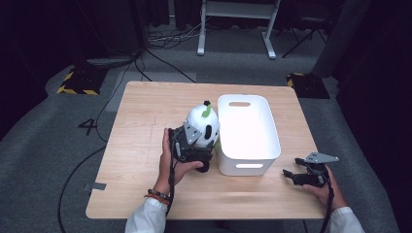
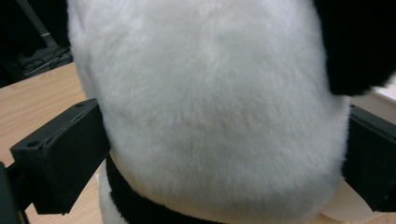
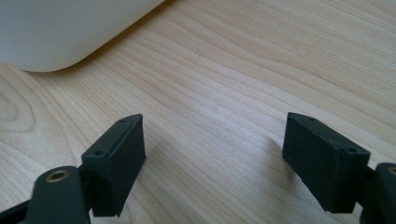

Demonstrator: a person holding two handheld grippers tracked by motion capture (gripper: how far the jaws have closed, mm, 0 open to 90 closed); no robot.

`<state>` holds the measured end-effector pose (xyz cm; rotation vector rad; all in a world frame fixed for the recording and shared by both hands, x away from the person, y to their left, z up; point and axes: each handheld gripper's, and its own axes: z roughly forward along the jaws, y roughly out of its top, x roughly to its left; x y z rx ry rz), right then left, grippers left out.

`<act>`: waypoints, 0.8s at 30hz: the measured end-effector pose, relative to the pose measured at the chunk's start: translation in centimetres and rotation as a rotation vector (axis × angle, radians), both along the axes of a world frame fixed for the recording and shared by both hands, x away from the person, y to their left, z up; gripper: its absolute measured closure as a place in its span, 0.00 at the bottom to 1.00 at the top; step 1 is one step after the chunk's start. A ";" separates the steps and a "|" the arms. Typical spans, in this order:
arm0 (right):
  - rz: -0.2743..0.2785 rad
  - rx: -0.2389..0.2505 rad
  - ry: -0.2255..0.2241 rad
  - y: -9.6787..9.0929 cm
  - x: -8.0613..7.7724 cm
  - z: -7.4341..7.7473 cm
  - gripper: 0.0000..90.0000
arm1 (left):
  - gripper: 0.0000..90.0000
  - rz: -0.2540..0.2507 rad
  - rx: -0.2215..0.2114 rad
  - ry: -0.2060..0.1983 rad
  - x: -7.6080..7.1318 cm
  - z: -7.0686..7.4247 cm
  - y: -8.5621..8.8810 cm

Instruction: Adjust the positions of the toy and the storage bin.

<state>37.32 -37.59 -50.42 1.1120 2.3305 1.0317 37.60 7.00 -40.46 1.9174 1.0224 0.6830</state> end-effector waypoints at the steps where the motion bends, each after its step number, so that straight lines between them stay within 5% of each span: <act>1: 0.001 0.000 0.001 0.0 0.0 0.0 0.24 | 0.02 0.007 0.004 0.008 0.2 0.0 0.0; 6: 0.000 0.000 0.001 0.0 0.0 0.0 0.24 | 0.19 0.007 0.020 -0.007 0.3 -0.1 -0.1; 9: 0.000 -0.001 0.001 0.0 0.0 0.0 0.24 | 0.31 0.010 0.066 -0.011 0.4 0.1 -0.2; 15: -0.002 0.000 0.000 0.0 0.0 0.0 0.24 | 0.47 -0.003 0.064 -0.036 0.3 -0.2 0.3; 18: -0.002 0.000 0.000 0.0 0.0 0.0 0.24 | 0.51 -0.003 0.077 -0.073 0.1 -0.6 0.3; 24: -0.002 0.000 0.000 0.0 0.0 0.0 0.24 | 0.52 0.003 0.059 -0.071 0.2 -0.6 0.7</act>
